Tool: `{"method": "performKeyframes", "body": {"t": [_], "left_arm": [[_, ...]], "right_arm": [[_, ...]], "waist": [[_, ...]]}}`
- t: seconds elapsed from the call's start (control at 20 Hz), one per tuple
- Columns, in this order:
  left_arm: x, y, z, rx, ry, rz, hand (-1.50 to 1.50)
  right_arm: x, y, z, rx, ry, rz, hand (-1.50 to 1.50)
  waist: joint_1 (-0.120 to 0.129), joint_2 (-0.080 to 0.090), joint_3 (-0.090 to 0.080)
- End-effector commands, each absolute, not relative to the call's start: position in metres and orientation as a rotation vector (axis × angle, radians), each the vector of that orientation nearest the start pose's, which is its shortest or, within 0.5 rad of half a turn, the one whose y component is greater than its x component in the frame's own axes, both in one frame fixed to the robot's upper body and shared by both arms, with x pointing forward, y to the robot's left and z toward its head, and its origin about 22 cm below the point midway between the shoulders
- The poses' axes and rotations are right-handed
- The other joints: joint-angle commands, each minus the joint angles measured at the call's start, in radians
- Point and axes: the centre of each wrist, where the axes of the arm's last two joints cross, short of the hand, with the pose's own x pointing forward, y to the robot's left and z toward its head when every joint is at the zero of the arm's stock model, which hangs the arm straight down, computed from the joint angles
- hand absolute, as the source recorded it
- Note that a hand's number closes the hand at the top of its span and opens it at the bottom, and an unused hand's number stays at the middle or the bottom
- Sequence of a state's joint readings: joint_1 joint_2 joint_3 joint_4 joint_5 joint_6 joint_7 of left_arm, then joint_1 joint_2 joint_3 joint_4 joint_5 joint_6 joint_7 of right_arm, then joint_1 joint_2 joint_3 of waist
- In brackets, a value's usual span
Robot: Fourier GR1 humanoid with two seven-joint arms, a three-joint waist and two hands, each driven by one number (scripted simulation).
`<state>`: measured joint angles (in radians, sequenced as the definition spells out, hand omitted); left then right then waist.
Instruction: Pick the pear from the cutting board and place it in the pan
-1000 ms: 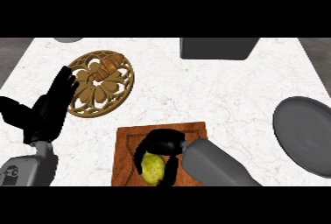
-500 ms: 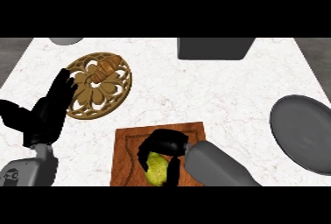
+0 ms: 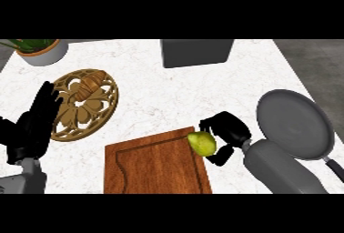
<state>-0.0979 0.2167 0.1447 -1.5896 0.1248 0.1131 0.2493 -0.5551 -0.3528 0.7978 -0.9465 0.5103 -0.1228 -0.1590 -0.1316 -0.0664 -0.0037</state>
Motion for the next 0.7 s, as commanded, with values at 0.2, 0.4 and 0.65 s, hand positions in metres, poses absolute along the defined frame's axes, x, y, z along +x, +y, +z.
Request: {"method": "performKeyframes", "body": {"t": [0.2,0.4,0.65], "left_arm": [[0.254,0.319,0.048,0.265,-1.44,0.182,0.0],[0.247,0.316,0.043,0.256,-1.434,0.184,0.0],[0.242,0.312,0.046,0.226,-1.466,0.142,0.0]], "right_arm": [[0.317,-0.215,0.043,-0.864,-1.738,1.426,1.5],[0.292,-0.219,0.072,-0.916,-1.761,1.363,1.5],[0.257,-0.239,0.121,-0.993,-1.739,1.215,1.5]], "waist": [[-0.066,-0.014,-0.004],[-0.048,0.0,-0.003],[-0.009,0.022,-0.001]]}}
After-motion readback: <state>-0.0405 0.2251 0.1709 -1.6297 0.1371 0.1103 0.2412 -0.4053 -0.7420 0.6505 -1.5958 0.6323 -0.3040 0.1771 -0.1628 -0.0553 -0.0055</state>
